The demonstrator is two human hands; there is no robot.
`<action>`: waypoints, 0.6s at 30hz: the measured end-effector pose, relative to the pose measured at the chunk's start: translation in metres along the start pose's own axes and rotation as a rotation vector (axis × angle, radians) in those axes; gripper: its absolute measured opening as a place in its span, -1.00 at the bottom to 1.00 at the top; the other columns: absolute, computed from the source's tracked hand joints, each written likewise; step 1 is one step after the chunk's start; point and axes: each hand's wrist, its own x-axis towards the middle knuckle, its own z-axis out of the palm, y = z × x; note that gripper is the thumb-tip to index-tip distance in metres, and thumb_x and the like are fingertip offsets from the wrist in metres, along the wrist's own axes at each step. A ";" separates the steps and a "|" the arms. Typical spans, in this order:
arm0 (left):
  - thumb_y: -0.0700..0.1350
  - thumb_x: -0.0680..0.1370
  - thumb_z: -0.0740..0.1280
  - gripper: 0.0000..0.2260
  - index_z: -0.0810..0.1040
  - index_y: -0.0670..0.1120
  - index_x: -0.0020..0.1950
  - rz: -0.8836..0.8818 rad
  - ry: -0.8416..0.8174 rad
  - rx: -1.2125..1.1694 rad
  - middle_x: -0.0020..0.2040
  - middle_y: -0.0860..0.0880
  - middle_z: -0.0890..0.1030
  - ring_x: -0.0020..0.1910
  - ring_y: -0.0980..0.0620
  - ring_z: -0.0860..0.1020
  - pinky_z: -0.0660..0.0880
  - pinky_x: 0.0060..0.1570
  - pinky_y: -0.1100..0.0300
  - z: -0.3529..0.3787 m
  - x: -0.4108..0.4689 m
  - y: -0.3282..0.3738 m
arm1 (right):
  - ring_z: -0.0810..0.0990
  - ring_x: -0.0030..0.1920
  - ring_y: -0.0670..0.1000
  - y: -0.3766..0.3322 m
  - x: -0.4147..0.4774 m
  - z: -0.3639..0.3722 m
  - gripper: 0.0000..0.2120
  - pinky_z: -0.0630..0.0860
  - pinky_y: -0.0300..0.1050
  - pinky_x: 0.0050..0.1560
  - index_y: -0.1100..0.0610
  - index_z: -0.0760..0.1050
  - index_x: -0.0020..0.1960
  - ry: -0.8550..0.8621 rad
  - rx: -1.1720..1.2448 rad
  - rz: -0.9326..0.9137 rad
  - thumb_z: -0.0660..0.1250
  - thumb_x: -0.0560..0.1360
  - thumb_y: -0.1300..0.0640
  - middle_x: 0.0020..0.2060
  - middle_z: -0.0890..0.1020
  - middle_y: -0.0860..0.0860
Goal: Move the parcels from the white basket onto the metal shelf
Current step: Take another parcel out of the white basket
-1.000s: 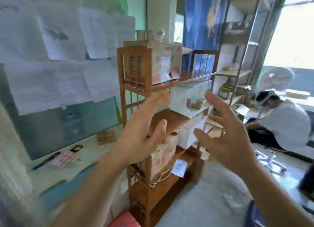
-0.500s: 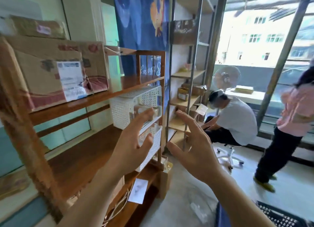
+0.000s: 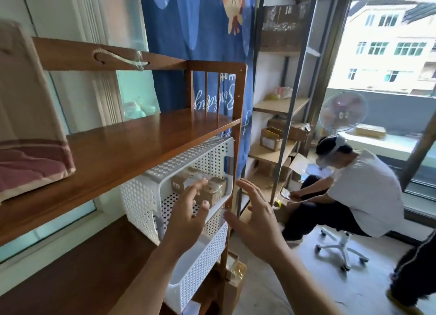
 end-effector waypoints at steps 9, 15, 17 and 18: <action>0.22 0.53 0.23 -0.35 0.14 0.12 0.58 -0.392 0.220 -0.011 0.59 -0.01 0.27 0.55 -0.03 0.29 0.29 0.47 -0.17 0.072 0.109 -0.098 | 0.40 0.30 -0.17 0.129 0.134 0.086 -0.50 0.36 -0.12 0.40 0.10 0.42 0.44 -0.143 0.054 0.064 0.38 0.55 0.01 0.27 0.46 -0.13; -0.06 0.63 0.32 -0.20 -0.19 -0.14 0.65 -0.587 0.355 -0.144 0.41 0.07 0.42 0.34 0.11 0.46 0.36 0.32 0.32 0.103 0.152 -0.125 | 0.49 0.25 0.15 0.175 0.178 0.133 -0.59 0.45 0.09 0.26 0.08 0.50 0.30 -0.258 -0.005 0.155 0.27 0.53 -0.10 0.14 0.63 0.09; -0.06 0.60 0.34 -0.24 -0.07 -0.11 0.64 -0.551 0.411 -0.159 0.46 -0.09 0.48 0.37 -0.03 0.52 0.43 0.40 0.01 0.113 0.150 -0.128 | 0.49 0.28 0.14 0.180 0.180 0.138 -0.49 0.44 0.11 0.30 0.10 0.47 0.37 -0.256 0.036 0.206 0.33 0.51 -0.14 0.19 0.62 0.10; -0.04 0.59 0.35 -0.28 0.01 -0.04 0.63 -0.561 0.449 -0.202 0.44 -0.12 0.51 0.34 -0.06 0.57 0.52 0.31 -0.07 0.118 0.145 -0.129 | 0.50 0.29 0.11 0.181 0.178 0.138 -0.47 0.44 0.09 0.31 0.11 0.47 0.38 -0.239 0.065 0.214 0.39 0.49 -0.10 0.21 0.61 0.08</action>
